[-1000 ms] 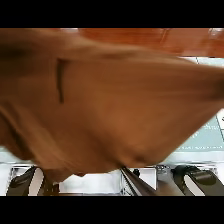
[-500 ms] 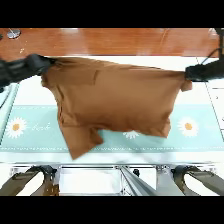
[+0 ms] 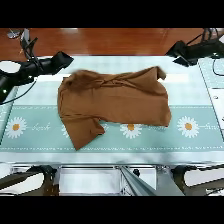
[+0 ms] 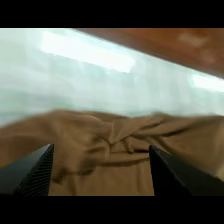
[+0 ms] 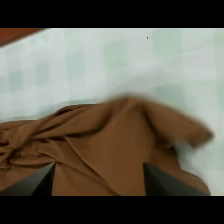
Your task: Fold the shirts.
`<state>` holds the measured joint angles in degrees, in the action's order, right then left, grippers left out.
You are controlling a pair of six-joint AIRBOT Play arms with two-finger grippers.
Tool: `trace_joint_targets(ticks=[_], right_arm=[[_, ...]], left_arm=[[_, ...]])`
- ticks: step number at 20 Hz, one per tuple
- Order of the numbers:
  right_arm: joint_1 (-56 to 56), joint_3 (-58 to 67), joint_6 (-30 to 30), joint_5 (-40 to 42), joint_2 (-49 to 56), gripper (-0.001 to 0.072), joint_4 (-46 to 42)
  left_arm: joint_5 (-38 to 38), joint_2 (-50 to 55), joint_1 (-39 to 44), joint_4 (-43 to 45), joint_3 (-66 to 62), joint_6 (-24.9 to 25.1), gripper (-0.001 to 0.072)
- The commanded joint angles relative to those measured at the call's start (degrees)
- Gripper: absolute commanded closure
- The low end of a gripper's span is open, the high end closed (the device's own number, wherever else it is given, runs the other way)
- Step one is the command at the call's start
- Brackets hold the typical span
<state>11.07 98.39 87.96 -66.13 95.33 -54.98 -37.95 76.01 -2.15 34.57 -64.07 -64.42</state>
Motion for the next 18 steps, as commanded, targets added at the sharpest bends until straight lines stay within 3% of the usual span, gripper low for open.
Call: trace_joint_targets(ticks=[1,3,4,6,9,12,15,18], right_arm=[[7.6,2.8,-3.4,-12.0,1.1,0.0083,2.8],[12.7,2.0,-5.0,-22.1,-0.7,0.0083,-7.1],[14.9,-0.7,-5.2,-24.1,-2.6,0.0083,-12.9],[19.6,-11.3,-4.9,-20.6,-8.6,0.0083,-14.1],[23.4,-33.8,-10.6,-7.5,-19.7,0.0082,-1.0],[22.9,-51.3,-17.2,-1.3,-28.9,0.0083,11.5],[21.1,-59.4,-19.8,-0.9,-33.9,0.0083,14.6],[19.2,-61.6,-19.9,-1.1,-36.2,0.0083,14.3]], left_arm=[[-19.3,0.9,-9.1,6.1,-2.7,-1.9,0.0001],[-32.4,0.9,-17.2,15.2,-2.1,-10.5,0.0001],[-37.2,0.4,-20.8,20.2,-0.2,-12.5,0.0001],[-39.3,-2.4,-26.5,24.8,7.5,-14.3,0.0001],[-33.6,-7.8,-31.9,19.9,22.4,-13.4,0.0001],[-29.9,-8.5,-32.0,10.9,31.4,-7.2,0.0001],[-22.0,-8.4,-29.5,3.6,34.7,-3.3,0.0001],[-15.6,-8.3,-24.2,0.7,34.7,-2.8,0.0002]])
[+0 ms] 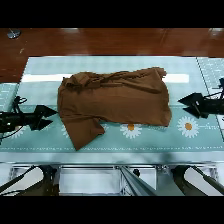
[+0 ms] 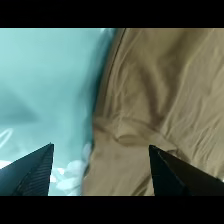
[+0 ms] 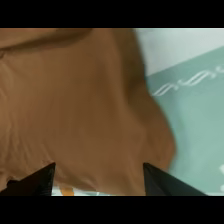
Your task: Fold the shirts.
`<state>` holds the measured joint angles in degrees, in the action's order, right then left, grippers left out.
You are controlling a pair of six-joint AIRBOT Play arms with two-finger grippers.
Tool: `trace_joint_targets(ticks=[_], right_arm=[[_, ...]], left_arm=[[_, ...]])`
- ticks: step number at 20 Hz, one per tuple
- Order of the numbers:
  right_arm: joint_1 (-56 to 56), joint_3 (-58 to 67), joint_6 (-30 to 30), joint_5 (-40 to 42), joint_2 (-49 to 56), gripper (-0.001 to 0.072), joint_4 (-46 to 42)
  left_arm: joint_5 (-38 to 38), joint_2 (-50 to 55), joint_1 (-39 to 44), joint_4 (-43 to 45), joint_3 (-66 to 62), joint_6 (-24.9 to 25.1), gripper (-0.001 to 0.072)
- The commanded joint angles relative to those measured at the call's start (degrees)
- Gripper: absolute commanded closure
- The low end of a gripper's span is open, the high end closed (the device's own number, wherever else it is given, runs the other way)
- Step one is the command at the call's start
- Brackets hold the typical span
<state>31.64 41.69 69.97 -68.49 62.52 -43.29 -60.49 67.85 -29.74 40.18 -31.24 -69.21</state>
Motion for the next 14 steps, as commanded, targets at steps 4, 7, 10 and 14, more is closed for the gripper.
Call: trace_joint_targets(ticks=[4,7,10,14], right_arm=[[-4.7,-4.9,-0.7,2.9,-3.5,0.0083,2.9],[-2.6,-3.6,1.4,6.0,-3.5,0.0083,3.3],[1.8,-2.1,2.8,4.7,-3.4,0.0083,-2.7],[1.7,-6.1,11.7,2.9,-3.4,0.0083,-17.2]], left_arm=[[8.9,3.2,11.6,-7.1,1.9,1.9,0.0002],[7.8,5.2,14.0,-7.1,1.3,1.9,0.0006],[4.6,5.4,13.6,-7.1,-1.7,4.8,0.0673],[1.9,5.3,13.6,-7.0,-6.2,5.7,0.0678]])
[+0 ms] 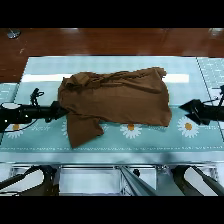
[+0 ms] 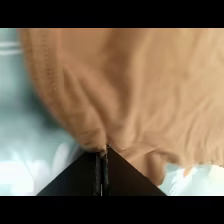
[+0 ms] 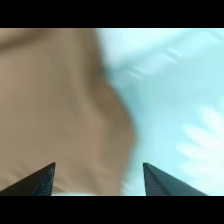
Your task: Fold the shirts.
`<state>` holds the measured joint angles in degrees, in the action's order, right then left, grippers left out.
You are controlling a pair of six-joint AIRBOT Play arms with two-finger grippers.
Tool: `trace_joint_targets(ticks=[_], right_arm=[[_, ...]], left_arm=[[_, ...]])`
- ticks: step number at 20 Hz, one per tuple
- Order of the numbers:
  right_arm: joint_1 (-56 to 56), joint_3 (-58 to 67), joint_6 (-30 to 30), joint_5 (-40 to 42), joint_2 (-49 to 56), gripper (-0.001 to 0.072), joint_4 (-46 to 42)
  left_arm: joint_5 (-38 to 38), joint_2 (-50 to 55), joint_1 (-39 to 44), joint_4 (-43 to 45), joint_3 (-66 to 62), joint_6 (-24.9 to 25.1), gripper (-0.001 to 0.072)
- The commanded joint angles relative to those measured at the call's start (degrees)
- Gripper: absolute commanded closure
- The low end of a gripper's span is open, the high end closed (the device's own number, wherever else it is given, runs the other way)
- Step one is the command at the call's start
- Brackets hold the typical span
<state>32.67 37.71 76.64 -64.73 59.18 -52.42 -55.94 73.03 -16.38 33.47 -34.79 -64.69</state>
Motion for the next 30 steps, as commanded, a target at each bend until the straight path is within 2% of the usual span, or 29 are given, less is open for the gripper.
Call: trace_joint_targets(ticks=[1,8,15,16,17,18,21,25,28,30], right_arm=[[0.7,-4.0,4.9,-0.6,0.1,0.0083,-5.8],[0.5,-5.4,-0.9,-2.6,8.9,0.0084,5.8],[-9.9,-0.4,0.3,2.7,17.1,0.0087,8.4],[-12.0,1.0,0.2,2.6,18.4,0.0125,9.1],[-13.7,2.3,0.2,2.1,19.3,0.0346,8.9],[-15.2,4.0,-1.1,1.3,19.7,0.0698,8.9],[-16.8,14.6,-1.8,-4.4,19.6,0.0695,8.8],[-16.8,43.8,1.3,-12.7,18.2,0.0696,7.1],[-16.8,65.5,3.5,-12.7,14.8,0.0696,2.3],[-16.8,76.4,4.3,-12.7,11.6,0.0696,-1.9]], left_arm=[[-2.6,0.1,0.3,-0.3,-3.2,1.2,0.0678],[-2.8,0.1,0.3,-0.3,-3.5,1.2,0.0678],[-2.8,0.1,0.3,-0.3,-3.5,1.2,0.0678],[-2.8,0.1,0.3,-0.3,-3.5,1.2,0.0678],[-2.9,0.1,0.3,-0.4,-3.5,1.2,0.0678],[-3.0,-0.1,0.3,-0.8,-3.6,1.2,0.0678],[-5.2,-2.3,0.3,-2.4,-8.5,1.2,0.0678],[-4.2,-9.6,0.3,-9.8,-26.2,1.2,0.0678],[-0.2,-15.0,0.2,-8.7,-42.6,1.2,0.0679],[2.4,-18.4,-0.2,-3.8,-51.9,-0.5,0.0679]])
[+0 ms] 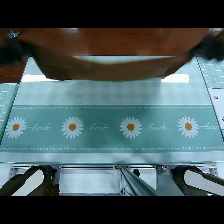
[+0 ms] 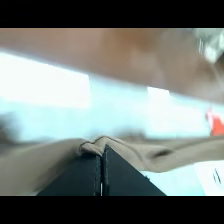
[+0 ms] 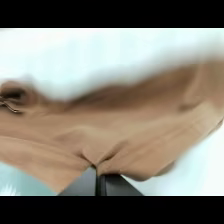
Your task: Fold the shirts.
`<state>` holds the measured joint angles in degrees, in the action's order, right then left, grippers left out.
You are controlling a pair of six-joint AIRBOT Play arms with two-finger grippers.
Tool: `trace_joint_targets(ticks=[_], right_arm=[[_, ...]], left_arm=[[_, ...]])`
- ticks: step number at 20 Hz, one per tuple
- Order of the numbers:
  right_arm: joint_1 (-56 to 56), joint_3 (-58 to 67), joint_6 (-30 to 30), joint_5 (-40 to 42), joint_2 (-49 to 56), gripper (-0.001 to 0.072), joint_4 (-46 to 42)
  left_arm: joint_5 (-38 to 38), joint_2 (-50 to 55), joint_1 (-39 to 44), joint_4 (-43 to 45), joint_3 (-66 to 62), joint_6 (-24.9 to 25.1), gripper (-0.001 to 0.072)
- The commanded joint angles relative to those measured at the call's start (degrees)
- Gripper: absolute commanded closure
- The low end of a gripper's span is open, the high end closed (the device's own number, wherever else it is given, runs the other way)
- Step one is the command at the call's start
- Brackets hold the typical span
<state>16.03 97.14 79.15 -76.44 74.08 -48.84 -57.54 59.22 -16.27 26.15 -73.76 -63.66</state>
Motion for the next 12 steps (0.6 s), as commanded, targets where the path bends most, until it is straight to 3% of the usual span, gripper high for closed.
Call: trace_joint_targets(ticks=[1,5,8,12], right_arm=[[-0.1,20.9,2.1,-0.7,-5.2,0.0696,-7.3],[-0.1,22.9,2.7,0.2,-15.9,0.0696,-9.6],[-0.2,22.8,3.4,-4.8,-22.9,0.0696,-13.6],[-0.2,20.3,6.0,-9.6,-30.9,0.0695,-14.3]], left_arm=[[4.7,-6.5,-0.9,7.3,-17.0,-4.2,0.0679],[4.9,-14.3,-2.9,21.5,-26.7,-9.6,0.0679],[3.7,-22.0,-3.9,29.7,-27.7,-9.6,0.0679],[-9.1,-30.2,-4.2,38.6,-27.6,-9.7,0.0679]])
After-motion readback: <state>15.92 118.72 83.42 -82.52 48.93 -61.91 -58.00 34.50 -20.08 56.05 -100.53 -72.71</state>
